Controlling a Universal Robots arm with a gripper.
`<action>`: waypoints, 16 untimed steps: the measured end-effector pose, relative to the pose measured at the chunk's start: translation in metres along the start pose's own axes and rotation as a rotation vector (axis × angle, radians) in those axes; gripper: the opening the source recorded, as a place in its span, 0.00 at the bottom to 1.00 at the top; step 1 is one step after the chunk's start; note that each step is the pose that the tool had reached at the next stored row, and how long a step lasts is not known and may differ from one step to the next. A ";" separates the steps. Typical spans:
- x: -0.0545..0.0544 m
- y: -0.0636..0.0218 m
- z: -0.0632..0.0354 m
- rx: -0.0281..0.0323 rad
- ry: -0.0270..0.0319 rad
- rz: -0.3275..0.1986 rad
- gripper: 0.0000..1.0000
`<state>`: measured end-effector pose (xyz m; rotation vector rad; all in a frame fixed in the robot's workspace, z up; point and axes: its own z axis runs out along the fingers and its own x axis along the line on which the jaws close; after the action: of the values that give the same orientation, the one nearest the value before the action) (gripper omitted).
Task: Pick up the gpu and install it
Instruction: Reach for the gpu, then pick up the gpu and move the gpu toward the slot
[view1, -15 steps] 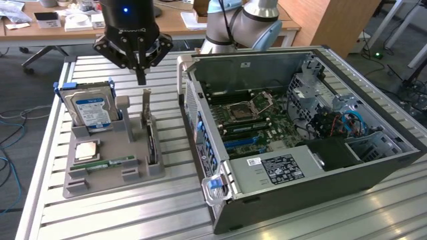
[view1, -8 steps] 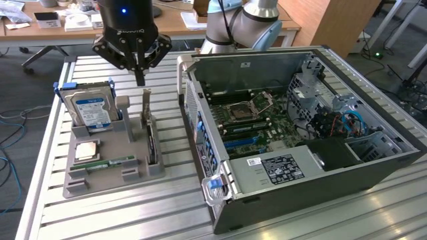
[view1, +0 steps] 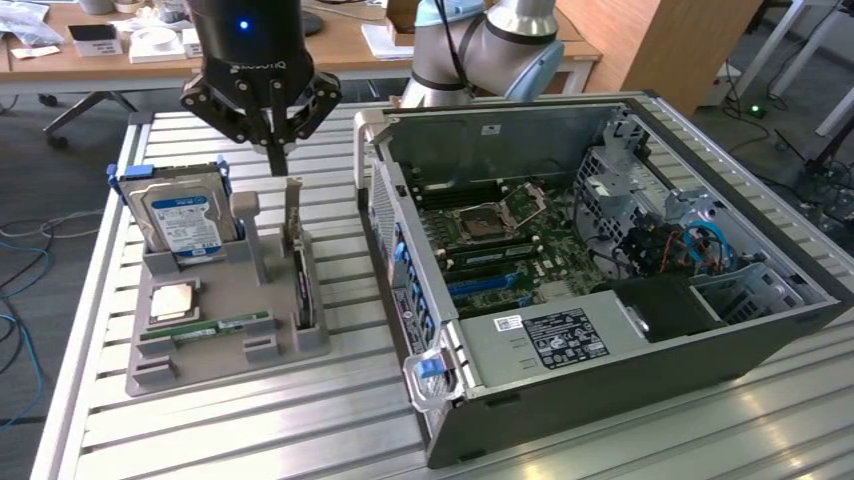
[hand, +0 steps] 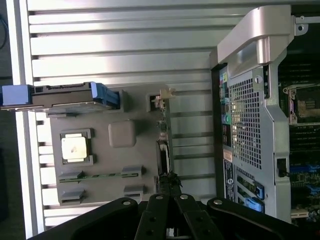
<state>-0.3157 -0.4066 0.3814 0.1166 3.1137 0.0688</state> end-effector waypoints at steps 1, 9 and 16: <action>0.000 -0.0009 -0.0001 0.0000 0.0000 0.000 0.10; 0.000 -0.0016 -0.0001 0.0000 0.0000 0.000 0.10; 0.000 -0.0016 -0.0001 0.0000 0.0000 0.000 0.10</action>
<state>-0.3161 -0.4081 0.3815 0.1166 3.1137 0.0688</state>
